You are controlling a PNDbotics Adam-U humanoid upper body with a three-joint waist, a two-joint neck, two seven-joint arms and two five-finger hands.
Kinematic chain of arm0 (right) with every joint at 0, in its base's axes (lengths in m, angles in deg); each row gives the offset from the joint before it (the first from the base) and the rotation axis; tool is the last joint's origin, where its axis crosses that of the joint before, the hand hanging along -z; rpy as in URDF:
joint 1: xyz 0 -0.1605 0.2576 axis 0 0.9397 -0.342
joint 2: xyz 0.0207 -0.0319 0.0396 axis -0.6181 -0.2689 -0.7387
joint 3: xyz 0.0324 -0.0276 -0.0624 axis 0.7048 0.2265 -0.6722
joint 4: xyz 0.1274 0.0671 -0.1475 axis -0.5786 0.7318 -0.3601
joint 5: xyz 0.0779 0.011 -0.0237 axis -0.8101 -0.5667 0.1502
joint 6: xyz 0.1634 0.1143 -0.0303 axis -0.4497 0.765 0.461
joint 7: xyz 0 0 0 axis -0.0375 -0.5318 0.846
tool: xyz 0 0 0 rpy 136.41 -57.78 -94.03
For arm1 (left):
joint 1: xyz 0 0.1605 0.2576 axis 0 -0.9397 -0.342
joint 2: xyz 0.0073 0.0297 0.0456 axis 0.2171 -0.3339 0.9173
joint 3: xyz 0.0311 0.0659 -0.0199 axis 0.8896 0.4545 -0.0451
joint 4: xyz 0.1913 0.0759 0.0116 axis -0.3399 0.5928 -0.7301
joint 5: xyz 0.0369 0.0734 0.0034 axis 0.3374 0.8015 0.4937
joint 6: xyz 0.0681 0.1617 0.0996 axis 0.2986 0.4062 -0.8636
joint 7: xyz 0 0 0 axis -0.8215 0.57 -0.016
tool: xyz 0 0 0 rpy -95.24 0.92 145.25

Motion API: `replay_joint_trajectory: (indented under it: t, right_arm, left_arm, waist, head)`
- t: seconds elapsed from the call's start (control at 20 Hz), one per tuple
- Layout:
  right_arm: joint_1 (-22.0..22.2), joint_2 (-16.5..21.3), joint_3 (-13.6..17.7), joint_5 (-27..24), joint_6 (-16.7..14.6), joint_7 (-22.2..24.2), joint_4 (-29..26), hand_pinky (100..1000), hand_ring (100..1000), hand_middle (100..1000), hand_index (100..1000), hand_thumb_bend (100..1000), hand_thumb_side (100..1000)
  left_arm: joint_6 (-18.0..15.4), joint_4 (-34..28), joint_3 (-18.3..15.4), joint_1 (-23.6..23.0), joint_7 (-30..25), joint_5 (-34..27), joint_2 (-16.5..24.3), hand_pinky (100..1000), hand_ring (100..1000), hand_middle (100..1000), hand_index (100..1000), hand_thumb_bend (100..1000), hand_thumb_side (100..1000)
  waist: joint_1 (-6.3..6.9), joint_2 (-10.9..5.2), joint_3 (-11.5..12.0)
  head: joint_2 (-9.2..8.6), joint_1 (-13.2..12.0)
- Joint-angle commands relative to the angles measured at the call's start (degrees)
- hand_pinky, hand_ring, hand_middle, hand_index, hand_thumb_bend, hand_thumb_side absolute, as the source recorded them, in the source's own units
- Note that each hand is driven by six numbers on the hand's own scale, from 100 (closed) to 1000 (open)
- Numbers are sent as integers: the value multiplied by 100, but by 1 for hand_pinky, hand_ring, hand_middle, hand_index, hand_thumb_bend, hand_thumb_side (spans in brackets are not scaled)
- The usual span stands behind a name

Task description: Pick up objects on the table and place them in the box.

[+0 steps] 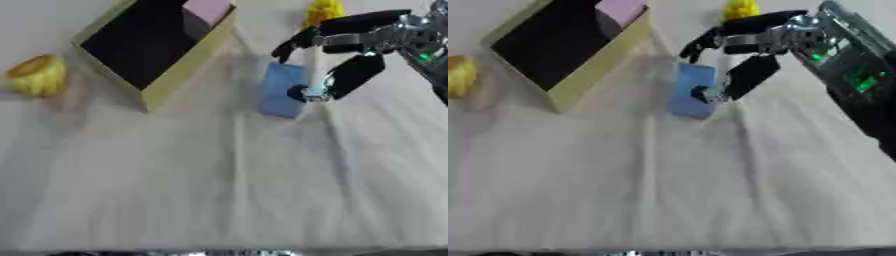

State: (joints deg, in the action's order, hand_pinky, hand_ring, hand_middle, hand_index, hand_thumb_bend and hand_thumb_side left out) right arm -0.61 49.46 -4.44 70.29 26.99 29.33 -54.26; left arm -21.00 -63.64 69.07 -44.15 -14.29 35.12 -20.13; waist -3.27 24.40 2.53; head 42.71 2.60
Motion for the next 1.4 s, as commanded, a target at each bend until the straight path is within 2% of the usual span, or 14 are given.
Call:
replay_joint_trajectory:
  t: [0.05,0.4,0.85,1.15,1.4]
  right_arm:
    - [-68,120,47,147,-33,5,13,969,1000,872,983,291,651]
    - [-64,39,78,350,-110,-158,273,969,1000,873,986,286,666]
    - [-67,-34,-1,454,-152,-59,384,968,1000,879,987,298,706]
    - [-67,-155,-73,695,-203,-97,544,964,1000,882,985,323,698]
    - [-58,-253,-142,1025,-230,-244,637,951,1000,876,975,349,650]
  left_arm:
    - [-5,-91,16,68,-23,-48,79,644,657,639,790,103,622]
    - [4,-91,34,63,-47,-69,72,644,655,638,790,100,628]
    - [5,-91,53,77,-74,-90,55,645,654,638,789,100,632]
    - [8,-91,68,78,-99,-107,40,645,655,639,789,100,637]
    - [8,-91,77,90,-117,-119,29,646,655,639,789,100,637]
  waist:
    - [14,-130,7]
    - [8,-110,19]
    - [3,-87,29]
    - [-1,-78,44]
    - [1,-74,55]
  head:
    - [47,-18]
    - [38,-15]
    - [55,-20]
    - [27,-3]
    - [-18,22]
